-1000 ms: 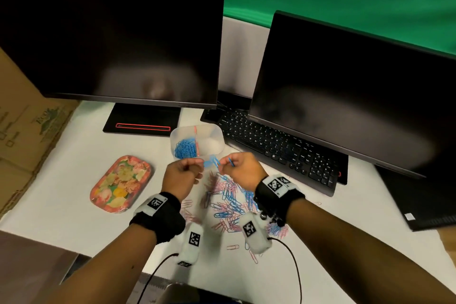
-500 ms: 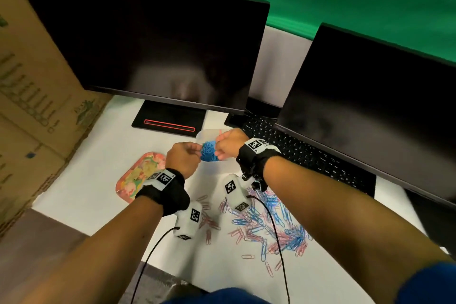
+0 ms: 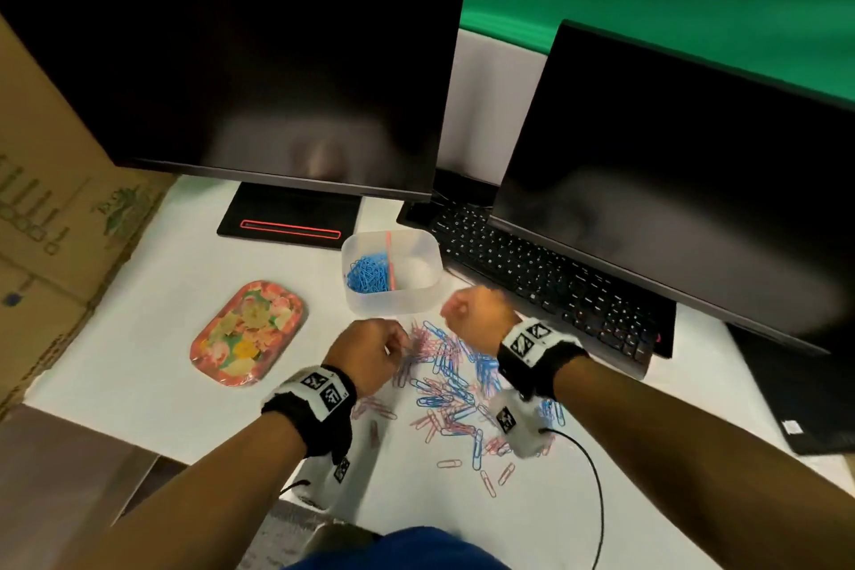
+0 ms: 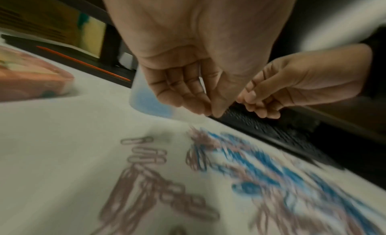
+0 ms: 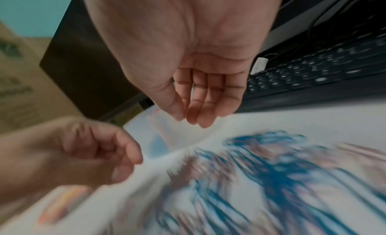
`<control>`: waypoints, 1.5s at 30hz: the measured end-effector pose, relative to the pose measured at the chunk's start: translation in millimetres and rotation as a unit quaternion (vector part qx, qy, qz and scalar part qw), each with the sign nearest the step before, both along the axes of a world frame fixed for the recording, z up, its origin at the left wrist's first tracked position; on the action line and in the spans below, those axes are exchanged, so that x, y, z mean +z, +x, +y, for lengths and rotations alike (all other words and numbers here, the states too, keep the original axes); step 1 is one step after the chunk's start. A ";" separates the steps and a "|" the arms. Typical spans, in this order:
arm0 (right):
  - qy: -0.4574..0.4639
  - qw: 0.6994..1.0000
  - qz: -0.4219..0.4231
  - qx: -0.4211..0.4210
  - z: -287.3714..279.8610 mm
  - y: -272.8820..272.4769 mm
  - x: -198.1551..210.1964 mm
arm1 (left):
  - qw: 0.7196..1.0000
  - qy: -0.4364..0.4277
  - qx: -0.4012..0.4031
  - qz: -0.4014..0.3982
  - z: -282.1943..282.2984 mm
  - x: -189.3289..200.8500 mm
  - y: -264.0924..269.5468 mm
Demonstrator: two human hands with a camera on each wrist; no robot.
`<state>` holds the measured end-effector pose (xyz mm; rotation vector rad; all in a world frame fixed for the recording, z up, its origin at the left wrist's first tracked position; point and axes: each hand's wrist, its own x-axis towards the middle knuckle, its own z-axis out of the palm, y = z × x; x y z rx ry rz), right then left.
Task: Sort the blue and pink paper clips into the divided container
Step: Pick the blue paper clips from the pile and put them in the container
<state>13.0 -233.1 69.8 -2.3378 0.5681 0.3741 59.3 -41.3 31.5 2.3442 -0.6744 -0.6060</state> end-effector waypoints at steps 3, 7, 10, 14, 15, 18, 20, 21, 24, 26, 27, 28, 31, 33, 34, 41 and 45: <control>-0.050 0.995 0.074 0.041 -7.0 -37.5 -26.0 | 0.991 0.070 -0.109 -0.025 -9.3 -10.1 -22.1; -0.084 0.990 0.105 0.053 -5.6 -67.8 -50.0 | 0.978 0.119 -0.166 -0.052 -19.3 -27.0 -43.7; -0.097 0.989 0.082 0.069 0.9 -77.1 -57.8 | 0.977 0.138 -0.151 -0.054 -21.0 -35.1 -47.1; -0.125 0.987 0.064 0.082 6.0 -75.4 -61.8 | 0.975 0.148 -0.150 -0.065 -17.0 -40.1 -44.4; -0.133 0.985 0.063 0.087 6.7 -73.9 -61.8 | 0.974 0.152 -0.150 -0.071 -15.4 -40.8 -43.1; -0.161 0.979 0.064 0.108 9.1 -69.4 -60.6 | 0.968 0.166 -0.163 -0.093 -10.2 -39.7 -39.8; -0.167 0.977 0.063 0.113 10.1 -67.9 -60.5 | 0.964 0.174 -0.171 -0.103 -7.2 -38.5 -37.4; -0.166 0.978 0.063 0.113 10.1 -67.5 -60.8 | 0.964 0.176 -0.171 -0.105 -6.0 -38.1 -36.2; -0.147 0.981 0.068 0.103 8.3 -67.3 -60.6 | 0.968 0.170 -0.159 -0.097 -4.2 -36.8 -34.4; -0.126 0.985 0.069 0.092 5.7 -67.9 -60.0 | 0.974 0.155 -0.142 -0.080 -3.9 -36.4 -33.3; -0.117 0.987 0.069 0.087 4.1 -68.3 -59.2 | 0.978 0.148 -0.133 -0.068 -3.7 -36.5 -32.4; -0.110 0.988 0.070 0.080 2.3 -68.6 -58.4 | 0.980 0.141 -0.126 -0.056 -3.5 -35.7 -31.4; -0.095 0.991 0.074 0.062 -4.9 -70.6 -57.4 | 0.988 0.114 -0.100 -0.016 -3.2 -33.3 -27.9; -0.098 0.991 0.074 0.056 -10.8 -72.6 -57.0 | 0.993 0.082 -0.080 0.004 -2.3 -33.3 -26.2; -0.100 0.991 0.075 0.056 -13.5 -73.7 -55.8 | 0.996 0.058 -0.069 0.013 -1.7 -33.6 -25.7; -0.117 0.989 0.074 0.059 -21.2 -74.5 -49.6 | 0.995 0.038 -0.090 -0.010 -0.4 -37.9 -21.5; -0.180 0.974 0.083 0.106 -6.9 -68.7 -53.3 | 0.976 0.110 -0.177 -0.060 -1.9 -38.8 -29.1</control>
